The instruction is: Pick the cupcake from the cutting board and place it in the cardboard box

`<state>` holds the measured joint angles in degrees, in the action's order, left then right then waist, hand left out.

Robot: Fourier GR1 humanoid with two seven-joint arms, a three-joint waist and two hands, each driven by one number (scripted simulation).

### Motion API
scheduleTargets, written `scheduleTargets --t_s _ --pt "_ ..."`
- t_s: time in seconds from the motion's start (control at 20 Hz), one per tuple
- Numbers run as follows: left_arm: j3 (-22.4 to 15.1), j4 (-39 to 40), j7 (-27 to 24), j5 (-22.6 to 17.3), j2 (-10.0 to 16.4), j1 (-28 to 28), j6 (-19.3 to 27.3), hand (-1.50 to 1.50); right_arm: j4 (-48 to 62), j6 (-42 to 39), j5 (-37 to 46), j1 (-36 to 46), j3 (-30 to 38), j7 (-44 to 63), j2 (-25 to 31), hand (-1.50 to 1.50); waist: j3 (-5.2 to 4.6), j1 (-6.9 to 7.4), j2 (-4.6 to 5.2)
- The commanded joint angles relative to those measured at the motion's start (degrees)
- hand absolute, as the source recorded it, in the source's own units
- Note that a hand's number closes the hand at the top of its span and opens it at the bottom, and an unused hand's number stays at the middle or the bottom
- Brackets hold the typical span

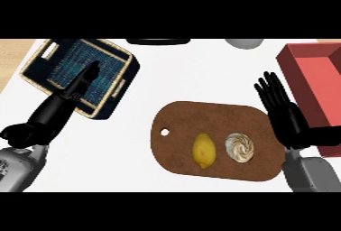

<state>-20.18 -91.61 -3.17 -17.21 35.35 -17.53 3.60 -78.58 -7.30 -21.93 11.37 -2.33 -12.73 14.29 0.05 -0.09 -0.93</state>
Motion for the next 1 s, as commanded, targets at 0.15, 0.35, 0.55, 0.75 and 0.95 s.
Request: scheduleTargets --t_s 0.15,0.35,0.55,0.75,0.95 --pt "8.7 1.1 5.0 -7.9 -1.4 8.8 5.0 0.0 -7.3 -6.3 -1.0 1.3 -0.5 8.2 8.3 -1.5 -0.17 1.72 0.42" --pt "11.5 5.8 7.1 -12.7 -4.6 12.5 7.0 0.0 -7.6 5.2 7.0 2.4 9.6 1.9 13.6 -1.5 -0.19 0.21 0.55" --pt "13.5 2.2 7.1 -14.0 -3.7 17.1 6.0 0.0 -10.9 -2.7 6.2 -3.7 9.4 -13.4 11.8 -1.5 0.02 0.57 0.68" --pt "15.1 1.9 9.4 -13.8 -3.2 15.5 6.5 0.0 -22.9 -8.0 7.3 -8.4 8.8 -11.5 18.0 -1.5 -0.06 -0.69 0.59" --pt "14.2 2.4 9.1 -13.0 -4.0 14.9 6.9 0.0 -27.4 -8.8 18.5 -8.4 4.9 -1.7 27.8 -1.5 -0.29 -1.06 0.51"
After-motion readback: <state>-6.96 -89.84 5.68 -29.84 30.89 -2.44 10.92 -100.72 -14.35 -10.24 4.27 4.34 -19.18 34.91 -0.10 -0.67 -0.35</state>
